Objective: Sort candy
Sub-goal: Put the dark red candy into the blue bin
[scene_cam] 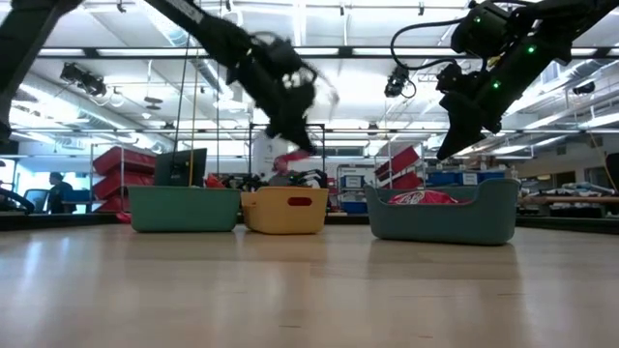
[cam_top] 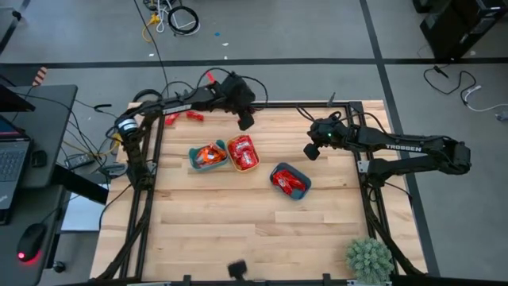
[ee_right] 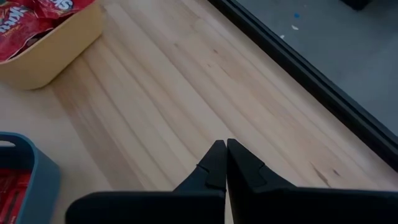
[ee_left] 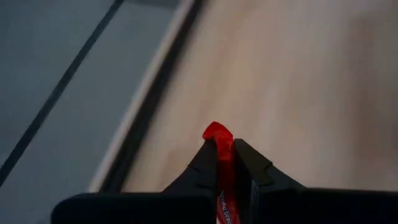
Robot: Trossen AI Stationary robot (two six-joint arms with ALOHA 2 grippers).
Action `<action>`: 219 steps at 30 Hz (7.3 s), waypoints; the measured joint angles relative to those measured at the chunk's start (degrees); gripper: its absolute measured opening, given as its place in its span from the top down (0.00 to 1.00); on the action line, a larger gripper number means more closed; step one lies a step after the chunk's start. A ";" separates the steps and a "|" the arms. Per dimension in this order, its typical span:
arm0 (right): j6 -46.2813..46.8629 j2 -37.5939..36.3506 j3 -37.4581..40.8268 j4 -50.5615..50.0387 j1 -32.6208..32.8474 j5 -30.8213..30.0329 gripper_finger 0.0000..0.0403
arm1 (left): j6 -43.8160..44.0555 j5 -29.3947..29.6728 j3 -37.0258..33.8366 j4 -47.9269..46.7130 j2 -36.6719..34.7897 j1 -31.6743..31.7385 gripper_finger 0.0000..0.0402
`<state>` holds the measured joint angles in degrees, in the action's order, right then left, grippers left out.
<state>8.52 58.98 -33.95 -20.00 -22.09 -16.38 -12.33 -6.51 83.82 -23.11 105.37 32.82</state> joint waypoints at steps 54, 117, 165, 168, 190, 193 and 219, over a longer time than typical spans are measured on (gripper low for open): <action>-3.17 -0.04 0.00 0.82 -3.89 -0.48 1.00 | -15.81 -11.02 5.17 26.22 17.02 -24.35 0.60; -3.15 -0.02 0.00 2.40 -3.17 3.04 1.00 | -29.20 17.65 -21.97 -9.61 -0.07 21.77 0.71; -4.27 0.00 0.00 4.55 -1.07 4.70 1.00 | -19.32 31.74 -12.05 -12.96 -0.93 15.56 0.99; -4.27 -0.01 0.00 4.54 -1.07 4.70 1.00 | -16.50 31.60 -12.05 -14.21 -0.95 15.57 0.97; -4.65 0.00 0.00 4.97 -1.09 5.57 1.00 | -11.48 12.82 -12.03 -16.69 2.67 26.41 0.49; -4.56 0.00 0.00 4.96 -1.09 5.60 1.00 | -11.72 11.42 -11.81 -16.66 4.22 26.81 0.49; -4.93 -1.68 0.00 2.14 -1.78 2.73 1.00 | -13.15 2.82 -2.14 -23.13 -0.07 15.24 0.95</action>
<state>3.59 57.30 -33.95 -17.86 -23.87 -13.65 -25.48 -3.69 81.68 -46.24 105.30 48.06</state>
